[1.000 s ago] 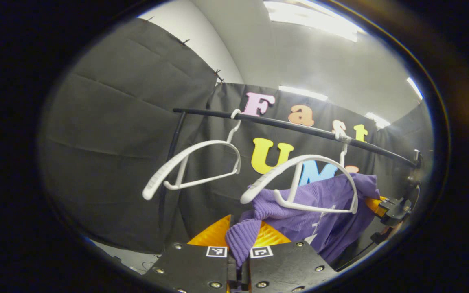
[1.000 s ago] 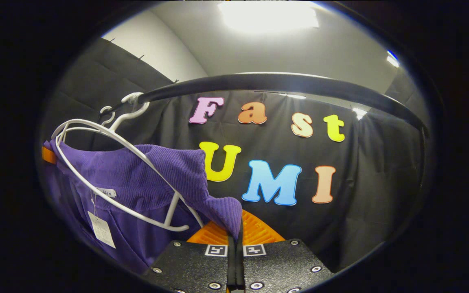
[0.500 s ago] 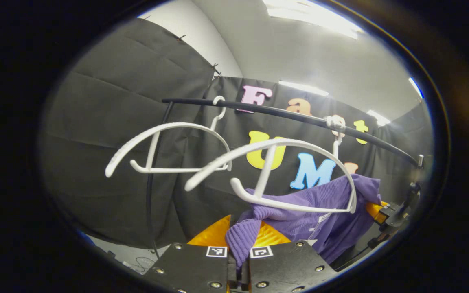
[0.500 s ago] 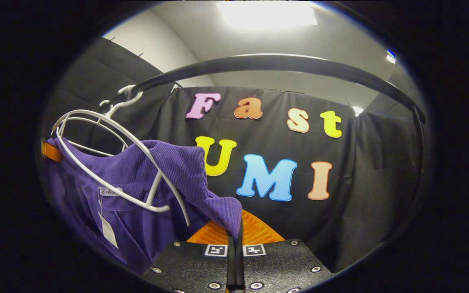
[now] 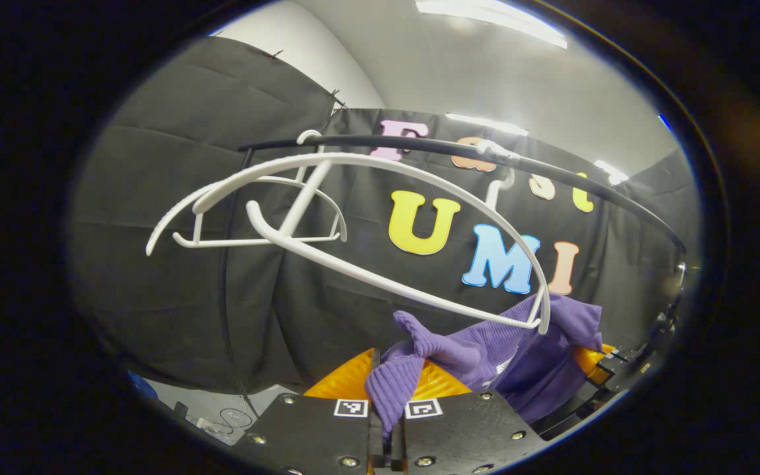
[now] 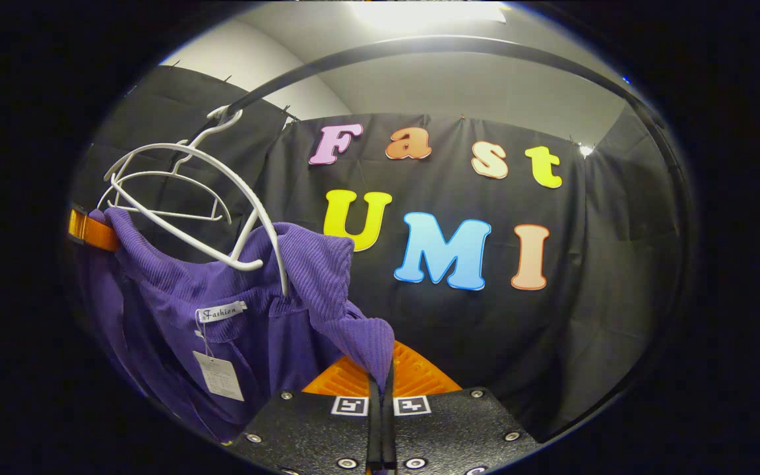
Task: Grasp the clothes on the hanger with both hands and then place them into the laundry hamper below.
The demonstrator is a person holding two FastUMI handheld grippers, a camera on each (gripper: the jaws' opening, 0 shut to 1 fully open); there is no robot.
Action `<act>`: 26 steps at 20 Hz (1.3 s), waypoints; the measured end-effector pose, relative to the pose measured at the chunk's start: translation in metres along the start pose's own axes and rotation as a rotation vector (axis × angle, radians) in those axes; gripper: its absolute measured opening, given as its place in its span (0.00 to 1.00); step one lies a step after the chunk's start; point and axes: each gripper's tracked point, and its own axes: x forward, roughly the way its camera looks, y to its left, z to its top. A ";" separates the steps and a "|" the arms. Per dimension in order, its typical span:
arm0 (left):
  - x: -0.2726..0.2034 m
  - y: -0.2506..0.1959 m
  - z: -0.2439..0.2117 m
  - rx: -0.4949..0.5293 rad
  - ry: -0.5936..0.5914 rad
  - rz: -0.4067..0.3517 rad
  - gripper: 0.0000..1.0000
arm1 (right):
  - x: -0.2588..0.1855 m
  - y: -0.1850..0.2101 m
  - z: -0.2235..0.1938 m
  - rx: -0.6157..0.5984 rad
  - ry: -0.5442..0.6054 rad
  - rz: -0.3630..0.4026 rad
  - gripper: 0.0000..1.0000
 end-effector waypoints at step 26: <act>-0.152 0.095 -0.133 0.023 0.202 -0.050 0.05 | -0.195 0.202 -0.065 0.166 0.393 0.263 0.00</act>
